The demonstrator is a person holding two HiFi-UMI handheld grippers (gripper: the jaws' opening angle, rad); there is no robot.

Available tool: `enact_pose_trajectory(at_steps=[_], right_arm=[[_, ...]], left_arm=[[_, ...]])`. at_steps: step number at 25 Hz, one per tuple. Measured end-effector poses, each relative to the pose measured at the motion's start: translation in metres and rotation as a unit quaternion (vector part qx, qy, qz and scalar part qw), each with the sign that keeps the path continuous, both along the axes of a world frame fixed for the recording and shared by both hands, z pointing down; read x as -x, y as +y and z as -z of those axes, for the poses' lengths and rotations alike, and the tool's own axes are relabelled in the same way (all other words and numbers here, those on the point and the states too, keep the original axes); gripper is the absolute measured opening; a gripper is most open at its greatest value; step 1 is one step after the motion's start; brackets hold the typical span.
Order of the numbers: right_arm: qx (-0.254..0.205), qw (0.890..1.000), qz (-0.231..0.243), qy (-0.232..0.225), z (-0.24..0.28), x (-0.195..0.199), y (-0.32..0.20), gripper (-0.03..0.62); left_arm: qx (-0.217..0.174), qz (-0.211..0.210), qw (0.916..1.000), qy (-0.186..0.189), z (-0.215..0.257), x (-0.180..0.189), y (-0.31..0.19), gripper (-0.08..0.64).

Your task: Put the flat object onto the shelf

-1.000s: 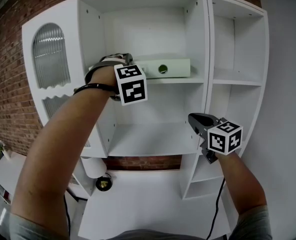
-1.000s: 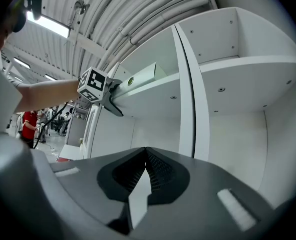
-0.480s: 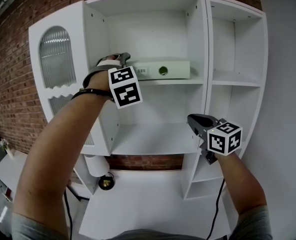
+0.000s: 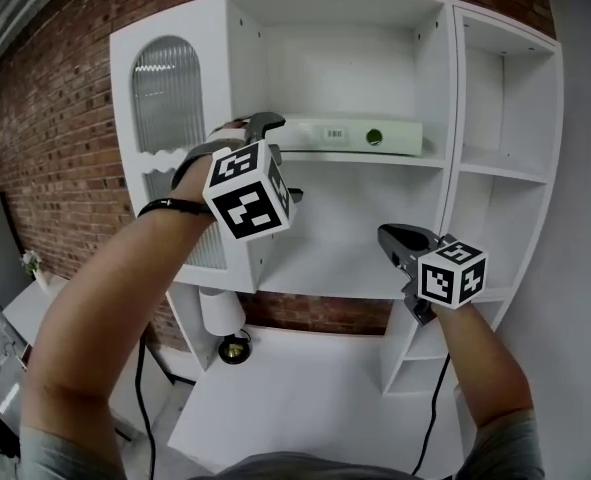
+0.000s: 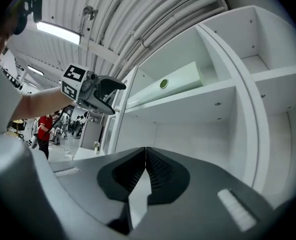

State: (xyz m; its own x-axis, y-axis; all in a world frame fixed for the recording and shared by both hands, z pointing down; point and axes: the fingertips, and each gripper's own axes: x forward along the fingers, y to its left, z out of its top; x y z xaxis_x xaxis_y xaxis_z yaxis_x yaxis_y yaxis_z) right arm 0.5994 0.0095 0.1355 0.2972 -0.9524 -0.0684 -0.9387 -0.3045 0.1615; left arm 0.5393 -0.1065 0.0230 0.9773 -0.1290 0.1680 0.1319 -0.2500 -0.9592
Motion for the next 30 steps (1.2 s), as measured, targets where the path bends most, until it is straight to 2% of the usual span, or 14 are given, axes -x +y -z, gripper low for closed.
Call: enact_pose_trajectory(at_steps=[3,11,14,19,21,24,30], right_arm=[[0.003,1.0,0.026,-0.001,-0.002,0.022,-0.025,0.012],[0.01,0.993,0.119,-0.004,-0.012,0.101,-0.112,0.012],[0.015,0.987,0.158,-0.007,-0.022,0.138,-0.148,0.012],[0.02,0.976,0.216,-0.016,-0.042,0.206,-0.207,0.012],[0.023,0.97,0.243,-0.018,-0.053,0.238,-0.231,0.012],[0.03,0.958,0.285,-0.014,-0.075,0.293,-0.261,0.012],[0.058,0.929,0.364,-0.008,-0.129,0.402,-0.306,0.012]], left_arm=[[0.006,0.014,0.9999,0.004,-0.011,0.033,-0.02,0.417],[0.074,0.056,0.995,0.037,-0.037,0.142,-0.087,0.272],[0.107,0.069,0.9906,0.051,-0.052,0.189,-0.111,0.213],[0.157,0.103,0.9804,0.061,-0.088,0.269,-0.153,0.158],[0.184,0.113,0.974,0.07,-0.104,0.303,-0.166,0.129],[0.231,0.131,0.9598,0.092,-0.132,0.355,-0.18,0.084],[0.322,0.176,0.9194,0.141,-0.199,0.458,-0.196,0.011]])
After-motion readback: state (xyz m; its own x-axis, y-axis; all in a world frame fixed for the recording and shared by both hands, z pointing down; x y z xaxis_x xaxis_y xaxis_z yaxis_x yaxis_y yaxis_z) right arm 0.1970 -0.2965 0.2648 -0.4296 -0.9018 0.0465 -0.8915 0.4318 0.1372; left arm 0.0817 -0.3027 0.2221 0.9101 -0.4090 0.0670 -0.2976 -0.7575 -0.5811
